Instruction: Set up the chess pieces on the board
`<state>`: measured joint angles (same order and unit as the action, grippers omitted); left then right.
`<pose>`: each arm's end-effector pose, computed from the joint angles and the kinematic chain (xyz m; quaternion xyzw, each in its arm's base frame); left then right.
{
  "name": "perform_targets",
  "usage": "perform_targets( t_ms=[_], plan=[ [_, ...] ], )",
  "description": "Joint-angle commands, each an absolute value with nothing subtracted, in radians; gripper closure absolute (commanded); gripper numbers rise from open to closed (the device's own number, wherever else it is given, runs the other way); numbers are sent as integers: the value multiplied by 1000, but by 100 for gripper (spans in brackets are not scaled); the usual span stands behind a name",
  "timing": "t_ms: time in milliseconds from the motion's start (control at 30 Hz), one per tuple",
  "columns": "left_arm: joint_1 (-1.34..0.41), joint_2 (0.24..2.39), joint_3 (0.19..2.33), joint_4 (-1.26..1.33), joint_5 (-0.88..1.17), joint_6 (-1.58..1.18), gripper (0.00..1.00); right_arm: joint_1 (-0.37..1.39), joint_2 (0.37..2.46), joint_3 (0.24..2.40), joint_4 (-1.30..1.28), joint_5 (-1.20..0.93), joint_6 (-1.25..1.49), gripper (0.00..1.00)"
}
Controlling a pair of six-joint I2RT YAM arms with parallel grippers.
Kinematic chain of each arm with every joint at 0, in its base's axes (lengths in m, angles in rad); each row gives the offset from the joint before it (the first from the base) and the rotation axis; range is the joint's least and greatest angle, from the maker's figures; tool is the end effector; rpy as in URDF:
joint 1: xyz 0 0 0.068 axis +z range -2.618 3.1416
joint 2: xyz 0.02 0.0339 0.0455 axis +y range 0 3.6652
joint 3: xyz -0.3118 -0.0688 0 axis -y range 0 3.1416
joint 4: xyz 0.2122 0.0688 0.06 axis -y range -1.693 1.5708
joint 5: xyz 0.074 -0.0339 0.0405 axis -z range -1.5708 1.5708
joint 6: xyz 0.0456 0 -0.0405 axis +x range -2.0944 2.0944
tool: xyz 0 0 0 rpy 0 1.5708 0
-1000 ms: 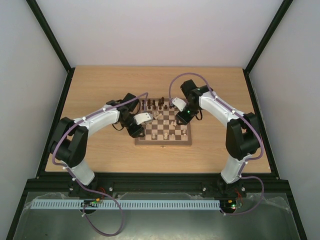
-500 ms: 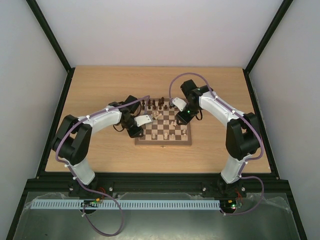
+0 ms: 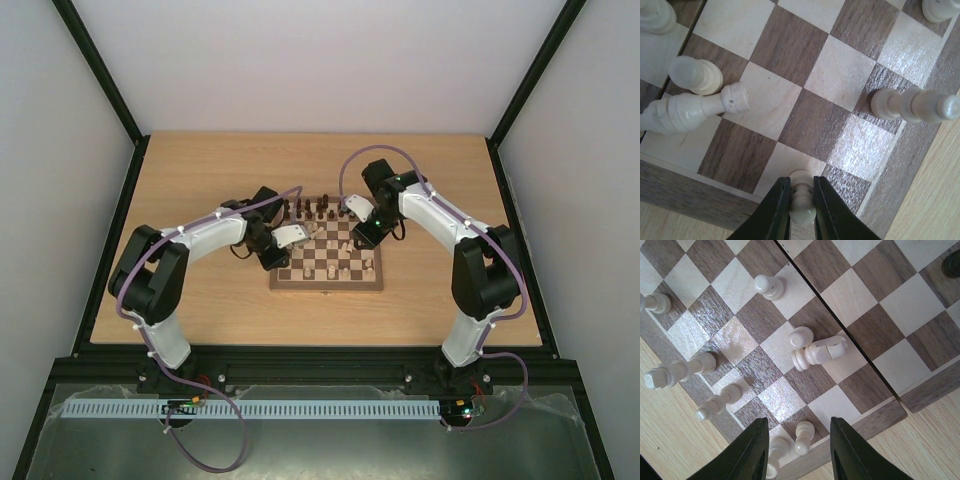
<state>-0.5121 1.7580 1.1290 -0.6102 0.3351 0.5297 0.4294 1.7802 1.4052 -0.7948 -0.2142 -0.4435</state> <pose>0.2742 -0.1714 0.2328 0.5078 0.8298 -0.1630 0.1642 0.3147 0.1547 0.2874 -0.4312 0.8740 0.1034 0.1987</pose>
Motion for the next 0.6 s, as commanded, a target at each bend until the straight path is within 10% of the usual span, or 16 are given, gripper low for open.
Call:
perform_targets(
  t_ms=[0,567],
  plan=[
    [-517,1785,1156,-606,331,519,86,423,1742,1394,-836,-214,-434,66],
    [-516,1767,1145,-603,317,503,73,423,1759,1418,-840,-223,-434,65]
  ],
)
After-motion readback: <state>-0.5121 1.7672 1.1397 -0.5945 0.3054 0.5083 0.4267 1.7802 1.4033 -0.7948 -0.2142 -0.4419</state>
